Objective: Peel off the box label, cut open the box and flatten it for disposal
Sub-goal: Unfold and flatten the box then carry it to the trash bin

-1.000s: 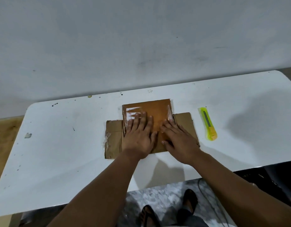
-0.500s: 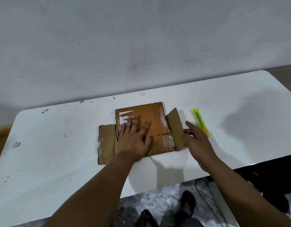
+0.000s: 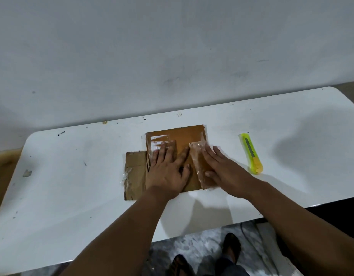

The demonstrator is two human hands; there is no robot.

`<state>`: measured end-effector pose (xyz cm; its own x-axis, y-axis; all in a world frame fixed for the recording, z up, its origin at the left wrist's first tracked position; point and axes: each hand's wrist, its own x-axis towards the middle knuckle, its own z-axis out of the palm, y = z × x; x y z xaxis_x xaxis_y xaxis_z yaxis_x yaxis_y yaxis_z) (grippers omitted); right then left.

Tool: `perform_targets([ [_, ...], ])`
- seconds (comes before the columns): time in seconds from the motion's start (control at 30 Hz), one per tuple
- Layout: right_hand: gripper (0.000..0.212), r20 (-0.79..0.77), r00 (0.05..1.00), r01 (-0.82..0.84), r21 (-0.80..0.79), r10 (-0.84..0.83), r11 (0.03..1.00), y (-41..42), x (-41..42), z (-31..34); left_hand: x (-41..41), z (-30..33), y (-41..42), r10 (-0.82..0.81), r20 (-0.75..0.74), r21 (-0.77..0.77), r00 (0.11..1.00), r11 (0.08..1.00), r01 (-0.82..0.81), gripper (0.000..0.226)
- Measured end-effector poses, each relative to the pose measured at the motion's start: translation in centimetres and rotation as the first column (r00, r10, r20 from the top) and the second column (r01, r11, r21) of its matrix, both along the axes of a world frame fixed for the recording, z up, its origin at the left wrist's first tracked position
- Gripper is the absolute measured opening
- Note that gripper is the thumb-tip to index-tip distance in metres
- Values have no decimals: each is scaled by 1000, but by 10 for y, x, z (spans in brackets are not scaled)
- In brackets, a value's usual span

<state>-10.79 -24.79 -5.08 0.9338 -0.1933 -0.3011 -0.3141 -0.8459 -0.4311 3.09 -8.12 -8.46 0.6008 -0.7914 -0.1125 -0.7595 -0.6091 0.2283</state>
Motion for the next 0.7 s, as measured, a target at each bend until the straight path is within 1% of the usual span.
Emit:
perform_targets([
  [0.07,64,-126,989,-88,-118,73,989,-6,6,4,0,0,0,-3,4,11,1000,1000,3,60],
  [0.17,63,-249,965,-130,-212,75,969,-3,15,12,1,0,-1,3,-10,34,1000,999,-2,61],
  [0.33,69,-349,937,-152,-366,16,918,13,32,29,0,3,-2,4,-24,8,1000,1000,-4,61],
  [0.43,73,-416,909,-176,-417,-15,892,24,44,41,3,3,1,12,-34,-27,999,1000,-12,61],
  [0.5,67,-429,903,-196,-450,-19,871,29,50,44,2,5,5,8,-82,-118,997,993,-18,59],
  [0.53,64,-433,901,-201,-457,-20,866,30,50,45,2,8,7,11,-133,-198,991,979,-37,57],
  [0.6,67,-441,897,-205,-459,-21,865,28,48,44,-1,20,16,52,-247,-350,968,926,-139,52],
  [0.63,68,-433,901,-193,-452,-26,871,26,46,42,-3,25,23,97,-247,-394,964,899,-192,52],
  [0.7,69,-400,915,-134,-418,-50,898,22,42,38,-5,29,40,251,-133,-439,959,853,-283,52],
])
